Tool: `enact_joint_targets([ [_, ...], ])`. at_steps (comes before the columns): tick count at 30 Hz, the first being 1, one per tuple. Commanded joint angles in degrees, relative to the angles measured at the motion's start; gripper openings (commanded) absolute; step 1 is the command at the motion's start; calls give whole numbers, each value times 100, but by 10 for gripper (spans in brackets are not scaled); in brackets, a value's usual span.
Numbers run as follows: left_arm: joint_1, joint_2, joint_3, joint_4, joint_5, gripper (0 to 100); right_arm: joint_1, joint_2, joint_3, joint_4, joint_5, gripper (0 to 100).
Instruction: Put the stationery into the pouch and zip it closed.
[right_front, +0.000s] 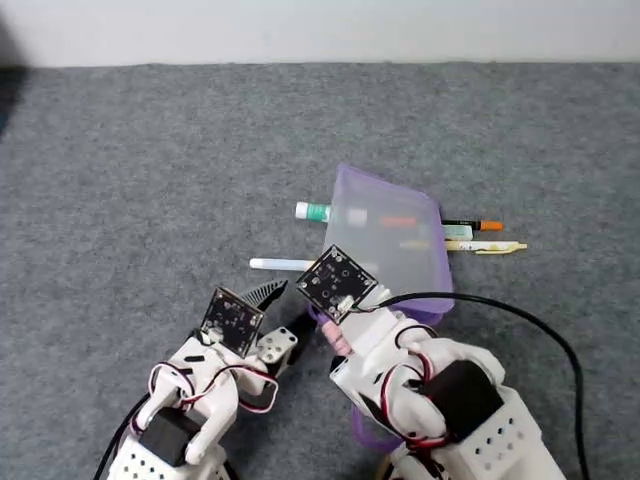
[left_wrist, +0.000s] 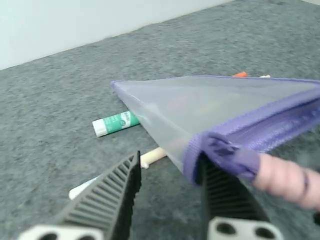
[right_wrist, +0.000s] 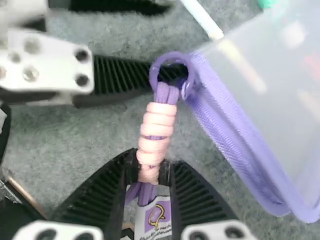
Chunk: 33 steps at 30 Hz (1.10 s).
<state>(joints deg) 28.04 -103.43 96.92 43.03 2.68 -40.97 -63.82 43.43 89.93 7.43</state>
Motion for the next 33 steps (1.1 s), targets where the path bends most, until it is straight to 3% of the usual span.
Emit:
enact_joint_targets([
  [1,62,-70,-48,-105,-70,110,-84,-57,-431,57,35,8],
  [9,62,-70,-48,-105,-404,15,-92,-66,-897,259,35,8],
  [18,44,-70,-48,-105,-440,13,31,-66,-1292,840,70,8],
  [22,18,-70,-75,149,-440,12,743,-66,-1495,1112,88,8],
  [29,-18,-70,-75,448,-440,11,2325,-66,-1521,1218,809,8],
  [33,-404,-70,-75,448,-440,11,3178,-66,-1521,1218,1081,8],
])
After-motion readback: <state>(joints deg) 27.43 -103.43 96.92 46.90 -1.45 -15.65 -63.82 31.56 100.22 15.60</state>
